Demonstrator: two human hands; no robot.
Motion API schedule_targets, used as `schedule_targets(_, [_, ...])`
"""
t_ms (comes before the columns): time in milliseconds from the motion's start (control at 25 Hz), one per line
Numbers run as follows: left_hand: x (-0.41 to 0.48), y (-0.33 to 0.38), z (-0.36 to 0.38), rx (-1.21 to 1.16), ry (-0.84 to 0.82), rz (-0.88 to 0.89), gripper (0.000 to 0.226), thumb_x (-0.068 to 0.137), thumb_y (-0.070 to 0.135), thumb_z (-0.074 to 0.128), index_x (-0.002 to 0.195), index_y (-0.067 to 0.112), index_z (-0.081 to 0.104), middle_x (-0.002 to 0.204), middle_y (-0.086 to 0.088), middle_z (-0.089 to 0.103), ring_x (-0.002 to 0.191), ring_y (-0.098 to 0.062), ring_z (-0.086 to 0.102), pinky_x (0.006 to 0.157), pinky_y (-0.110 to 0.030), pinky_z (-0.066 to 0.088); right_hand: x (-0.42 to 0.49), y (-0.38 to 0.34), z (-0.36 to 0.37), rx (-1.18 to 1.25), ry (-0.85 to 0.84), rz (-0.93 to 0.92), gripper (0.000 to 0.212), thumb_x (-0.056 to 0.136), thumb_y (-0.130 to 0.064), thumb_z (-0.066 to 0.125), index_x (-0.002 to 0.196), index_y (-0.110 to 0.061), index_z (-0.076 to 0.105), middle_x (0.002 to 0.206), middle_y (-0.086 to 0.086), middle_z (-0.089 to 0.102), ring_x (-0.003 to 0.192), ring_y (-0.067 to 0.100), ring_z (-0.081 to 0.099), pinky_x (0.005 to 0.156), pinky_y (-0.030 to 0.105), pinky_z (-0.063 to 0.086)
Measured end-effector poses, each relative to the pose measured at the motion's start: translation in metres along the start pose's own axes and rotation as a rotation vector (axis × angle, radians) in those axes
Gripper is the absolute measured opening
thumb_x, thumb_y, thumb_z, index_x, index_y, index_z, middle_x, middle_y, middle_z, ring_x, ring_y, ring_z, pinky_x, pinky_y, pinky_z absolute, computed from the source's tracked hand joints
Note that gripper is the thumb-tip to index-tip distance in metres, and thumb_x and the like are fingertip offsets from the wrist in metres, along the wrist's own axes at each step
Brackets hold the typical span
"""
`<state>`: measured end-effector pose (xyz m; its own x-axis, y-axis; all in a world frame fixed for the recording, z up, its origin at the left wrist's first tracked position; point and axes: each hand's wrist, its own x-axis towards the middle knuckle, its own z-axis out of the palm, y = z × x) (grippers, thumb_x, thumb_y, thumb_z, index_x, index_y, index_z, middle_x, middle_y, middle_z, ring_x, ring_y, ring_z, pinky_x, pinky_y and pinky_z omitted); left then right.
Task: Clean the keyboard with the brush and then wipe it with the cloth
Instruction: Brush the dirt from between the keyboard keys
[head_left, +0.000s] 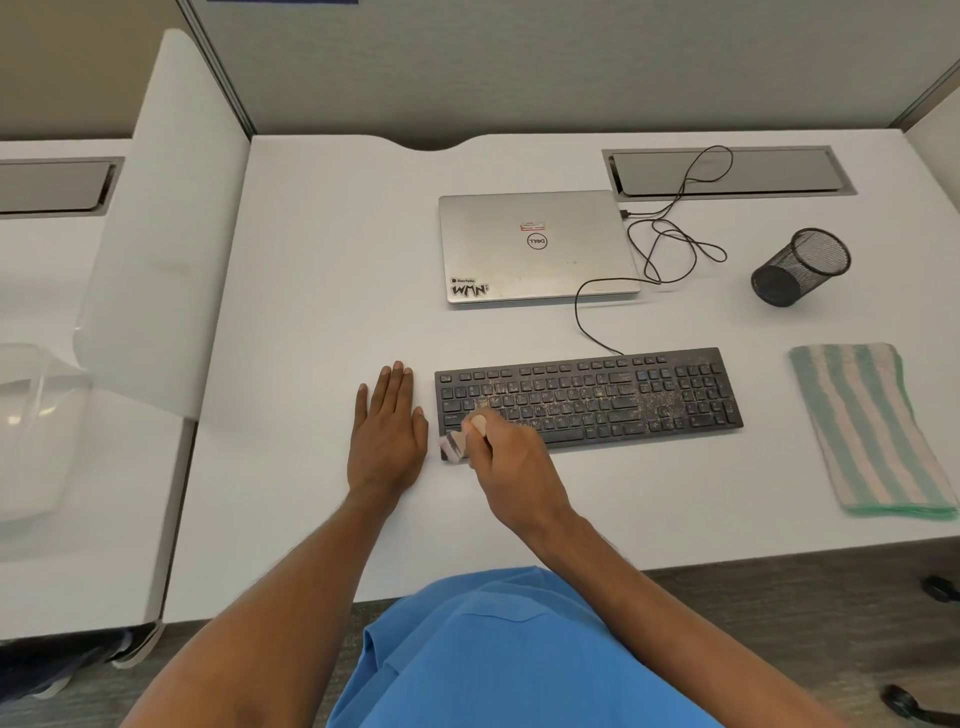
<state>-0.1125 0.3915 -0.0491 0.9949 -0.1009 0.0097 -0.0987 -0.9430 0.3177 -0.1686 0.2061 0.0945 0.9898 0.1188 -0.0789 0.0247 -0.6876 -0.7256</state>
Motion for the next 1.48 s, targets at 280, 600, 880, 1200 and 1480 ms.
schedule_targets(280, [0.0, 0.0, -0.001, -0.003, 0.004, 0.001, 0.066, 0.106, 0.036, 0.019, 0.167, 0.01, 0.025, 0.175, -0.005, 0.021, 0.163, -0.018, 0.014, 0.134, -0.043, 0.003, 0.001, 0.001, 0.002, -0.096, -0.088, 0.002, 0.028, 0.107, -0.031, 0.038, 0.094, -0.015, 0.056, 0.071, -0.001, 0.06, 0.063, 0.02, 0.054, 0.059, 0.039, 0.044])
schedule_targets(600, [0.001, -0.001, 0.0, -0.009, 0.01, 0.004, 0.065, 0.107, 0.034, 0.022, 0.167, 0.01, 0.026, 0.175, -0.005, 0.022, 0.163, -0.018, 0.014, 0.134, -0.044, 0.005, 0.002, 0.012, -0.02, -0.047, -0.07, 0.007, 0.023, 0.106, -0.031, 0.044, 0.088, -0.022, 0.055, 0.072, -0.013, 0.053, 0.065, 0.007, 0.048, 0.062, 0.034, 0.046])
schedule_targets(880, [0.001, 0.0, 0.0, -0.009, 0.012, 0.002, 0.064, 0.106, 0.033, 0.025, 0.166, 0.009, 0.028, 0.175, -0.006, 0.023, 0.163, -0.018, 0.014, 0.133, -0.045, 0.005, 0.051, 0.022, -0.061, -0.127, 0.112, -0.002, 0.014, 0.103, -0.021, 0.051, 0.095, -0.02, 0.062, 0.092, -0.005, 0.06, 0.083, 0.004, 0.056, 0.075, 0.035, 0.05])
schedule_targets(1200, [0.001, -0.001, 0.0, 0.001, 0.014, 0.008, 0.064, 0.107, 0.033, 0.027, 0.166, 0.009, 0.028, 0.174, -0.007, 0.024, 0.163, -0.019, 0.015, 0.133, -0.046, 0.007, 0.095, -0.006, -0.047, -0.255, 0.058, -0.147, 0.011, 0.097, -0.023, 0.063, 0.095, -0.018, 0.073, 0.086, -0.004, 0.069, 0.079, 0.013, 0.057, 0.076, 0.025, 0.047])
schedule_targets(1480, [0.002, 0.0, -0.001, -0.01, 0.021, 0.001, 0.064, 0.107, 0.033, 0.03, 0.166, 0.009, 0.03, 0.174, -0.007, 0.025, 0.163, -0.019, 0.016, 0.133, -0.046, 0.007, 0.094, 0.008, -0.059, -0.421, 0.048, -0.105, 0.017, 0.101, -0.03, 0.058, 0.101, -0.024, 0.074, 0.089, 0.001, 0.066, 0.078, 0.016, 0.05, 0.081, 0.026, 0.032])
